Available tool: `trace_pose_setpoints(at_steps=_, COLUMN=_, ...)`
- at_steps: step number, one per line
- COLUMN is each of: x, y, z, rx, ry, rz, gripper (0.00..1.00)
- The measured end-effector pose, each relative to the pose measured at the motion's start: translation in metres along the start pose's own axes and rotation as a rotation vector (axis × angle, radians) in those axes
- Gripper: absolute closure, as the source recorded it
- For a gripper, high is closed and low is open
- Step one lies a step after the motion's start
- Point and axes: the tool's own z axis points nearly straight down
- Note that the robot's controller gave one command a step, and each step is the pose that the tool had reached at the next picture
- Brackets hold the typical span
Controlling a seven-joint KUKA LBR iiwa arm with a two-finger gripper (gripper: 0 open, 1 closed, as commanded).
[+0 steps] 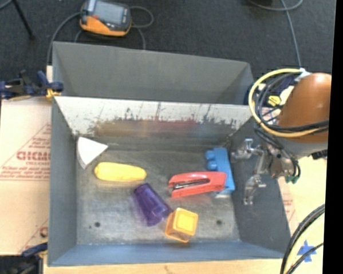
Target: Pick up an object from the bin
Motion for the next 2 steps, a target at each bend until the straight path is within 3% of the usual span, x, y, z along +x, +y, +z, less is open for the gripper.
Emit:
trace_pose_setpoints(at_steps=1, x=-0.008, y=0.005, z=0.059, rx=-0.002, ry=0.002, rz=0.036, gripper=0.0)
trace_pose_setpoints(at_steps=2, x=-0.007, y=0.022, z=0.09, rx=-0.002, ry=-0.006, rz=0.149, gripper=0.0)
